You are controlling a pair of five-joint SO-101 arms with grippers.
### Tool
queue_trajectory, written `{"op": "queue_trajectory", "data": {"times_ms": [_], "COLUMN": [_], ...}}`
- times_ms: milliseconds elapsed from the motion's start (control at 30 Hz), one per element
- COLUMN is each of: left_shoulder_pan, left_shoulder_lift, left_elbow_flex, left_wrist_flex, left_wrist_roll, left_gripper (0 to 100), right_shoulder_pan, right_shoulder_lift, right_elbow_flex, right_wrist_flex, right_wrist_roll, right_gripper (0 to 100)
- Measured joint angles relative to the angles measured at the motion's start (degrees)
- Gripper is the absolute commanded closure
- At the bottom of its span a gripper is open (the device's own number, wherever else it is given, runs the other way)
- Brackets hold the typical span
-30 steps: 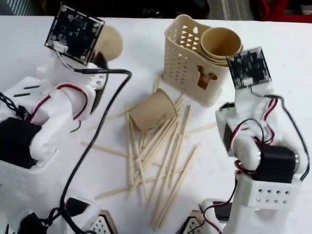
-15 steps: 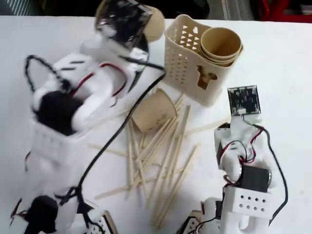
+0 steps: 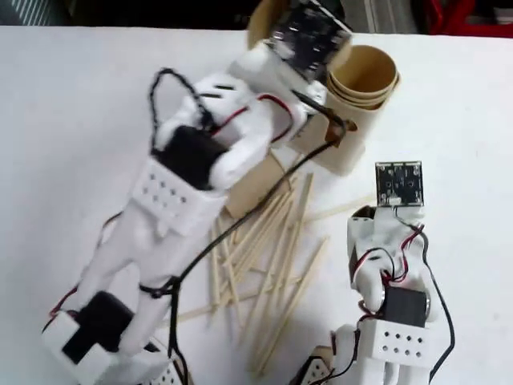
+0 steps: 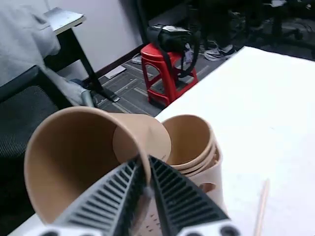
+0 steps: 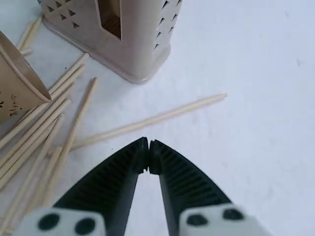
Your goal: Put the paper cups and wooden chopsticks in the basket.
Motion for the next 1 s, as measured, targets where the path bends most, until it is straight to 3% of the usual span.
{"op": "queue_trajectory", "data": {"times_ms": [300,667,1000], "left_shoulder_pan": [5.4,5.4,5.4], "left_shoulder_lift": [7.0,10.0,10.1], "left_elbow_flex": [0.0,0.0,-4.2], "left_wrist_flex": [-4.1,-10.3,-10.7], "left_wrist_roll": [-7.2,-7.6,-7.6], "left_gripper": [98,98,98], "right_shoulder_pan": [0.0,0.0,0.0], "right_shoulder_lift": [-6.1,-7.6,-7.6], "right_elbow_flex": [2.1,2.8,2.8], "right_wrist_flex": [-0.2,-0.2,-0.2], "right_wrist_roll": [0.0,2.5,2.9], "right_gripper": [97.8,97.8,97.8]}}
